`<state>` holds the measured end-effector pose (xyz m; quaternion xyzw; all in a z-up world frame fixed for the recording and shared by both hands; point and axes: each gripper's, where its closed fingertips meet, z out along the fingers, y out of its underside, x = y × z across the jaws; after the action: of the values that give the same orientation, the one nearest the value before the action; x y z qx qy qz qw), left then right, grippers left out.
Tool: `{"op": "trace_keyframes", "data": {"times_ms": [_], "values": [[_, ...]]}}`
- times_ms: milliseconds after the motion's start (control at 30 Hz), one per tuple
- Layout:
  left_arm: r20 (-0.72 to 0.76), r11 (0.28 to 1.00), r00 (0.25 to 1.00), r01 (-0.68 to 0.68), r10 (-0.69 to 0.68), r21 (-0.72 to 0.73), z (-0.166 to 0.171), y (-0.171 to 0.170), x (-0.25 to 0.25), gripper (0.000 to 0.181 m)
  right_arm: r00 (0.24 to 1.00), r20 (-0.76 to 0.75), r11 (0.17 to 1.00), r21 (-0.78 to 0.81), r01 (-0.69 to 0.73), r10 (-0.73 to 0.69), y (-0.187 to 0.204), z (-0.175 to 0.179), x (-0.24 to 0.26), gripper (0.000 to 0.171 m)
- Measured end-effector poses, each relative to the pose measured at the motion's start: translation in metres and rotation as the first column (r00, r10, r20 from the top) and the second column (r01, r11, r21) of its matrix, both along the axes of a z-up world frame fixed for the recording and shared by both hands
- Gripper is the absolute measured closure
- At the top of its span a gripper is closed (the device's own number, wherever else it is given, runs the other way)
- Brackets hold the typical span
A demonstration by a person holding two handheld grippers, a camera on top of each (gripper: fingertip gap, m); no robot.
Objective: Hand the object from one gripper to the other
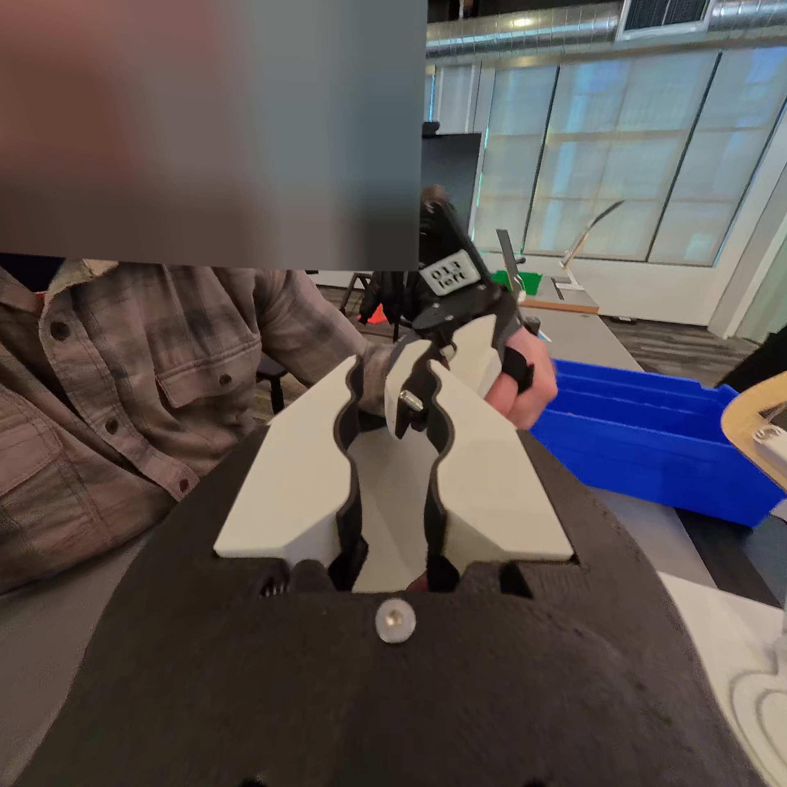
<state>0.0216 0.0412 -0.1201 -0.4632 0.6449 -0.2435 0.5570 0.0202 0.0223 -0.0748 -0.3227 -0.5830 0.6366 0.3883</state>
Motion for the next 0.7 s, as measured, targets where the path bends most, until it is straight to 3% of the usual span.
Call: {"op": "trace_keyframes", "data": {"times_ms": [167, 333, 533, 700], "values": [[-0.157, 0.966, 0.978, -0.098, 0.138, 0.239, -0.011, 0.011, -0.005, 0.156, 0.994, 0.109, 1.0, 0.0, 0.022, -0.022, 0.01, -0.018, -0.001, 0.141], [-0.213, 0.907, 0.936, -0.186, 0.28, 0.377, -0.012, 0.025, -0.008, 0.156, 0.978, 0.193, 0.997, -0.02, 0.081, -0.076, 0.023, -0.033, -0.009, 0.133], [-0.225, 0.731, 0.79, -0.364, 0.571, 0.577, -0.009, 0.064, -0.027, 0.156, 0.948, 0.257, 0.977, -0.049, 0.21, -0.191, 0.046, -0.042, -0.021, 0.123], [-0.164, 0.595, 0.691, -0.448, 0.704, 0.667, -0.003, 0.083, -0.036, 0.156, 0.9, 0.284, 0.925, -0.093, 0.37, -0.331, 0.07, -0.047, -0.038, 0.125]]}}
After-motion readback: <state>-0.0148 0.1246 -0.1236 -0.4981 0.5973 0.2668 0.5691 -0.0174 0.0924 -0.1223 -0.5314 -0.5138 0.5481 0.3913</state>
